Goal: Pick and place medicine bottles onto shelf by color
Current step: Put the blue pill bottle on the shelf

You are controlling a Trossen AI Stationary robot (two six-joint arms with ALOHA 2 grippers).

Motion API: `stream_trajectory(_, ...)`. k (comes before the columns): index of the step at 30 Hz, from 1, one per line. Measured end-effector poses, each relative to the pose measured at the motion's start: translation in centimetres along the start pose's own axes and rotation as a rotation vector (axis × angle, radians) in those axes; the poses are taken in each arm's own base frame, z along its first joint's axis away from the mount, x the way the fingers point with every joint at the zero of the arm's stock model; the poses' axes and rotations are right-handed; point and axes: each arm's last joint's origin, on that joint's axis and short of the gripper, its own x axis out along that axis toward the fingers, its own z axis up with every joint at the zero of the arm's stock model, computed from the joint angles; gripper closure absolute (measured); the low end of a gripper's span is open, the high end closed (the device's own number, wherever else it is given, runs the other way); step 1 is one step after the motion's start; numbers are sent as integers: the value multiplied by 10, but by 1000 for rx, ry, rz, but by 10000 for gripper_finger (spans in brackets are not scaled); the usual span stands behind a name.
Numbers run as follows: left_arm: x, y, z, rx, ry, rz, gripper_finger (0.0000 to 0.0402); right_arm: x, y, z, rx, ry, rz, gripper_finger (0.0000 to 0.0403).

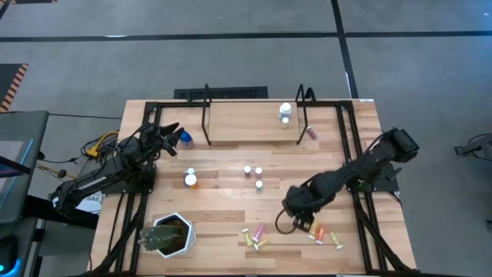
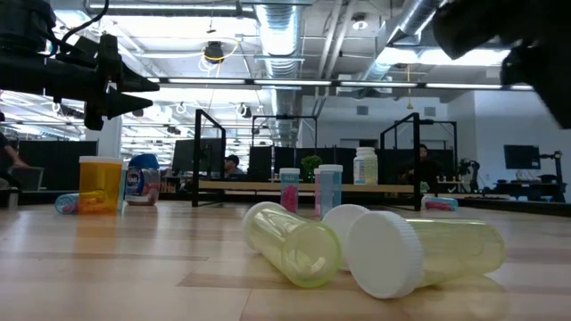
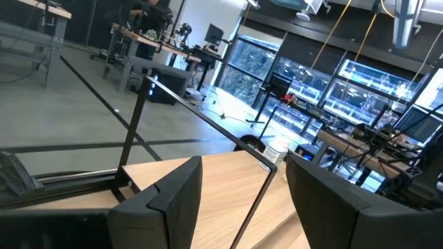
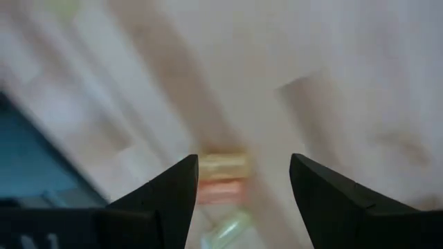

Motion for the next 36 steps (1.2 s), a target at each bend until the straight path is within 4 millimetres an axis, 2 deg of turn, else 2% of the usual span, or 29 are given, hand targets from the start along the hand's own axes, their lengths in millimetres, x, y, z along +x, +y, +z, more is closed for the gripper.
stream_trajectory(7,0,0,0,0,1,-2,203,11,5,3,-59,41,10,153)
stream_trajectory(12,0,-1,1,-71,11,-9,203,8,5,2,-88,34,24,153)
stream_trajectory(22,0,1,4,-71,-35,69,203,5,8,0,-80,9,54,153)
stream_trajectory(24,0,1,4,-134,-38,64,203,5,9,0,-83,9,56,153)
stream_trajectory(31,0,-5,2,-313,67,-120,203,5,10,0,-96,19,72,153)
stream_trajectory(36,-2,-15,9,-309,96,-355,203,8,11,-13,-343,64,32,153)
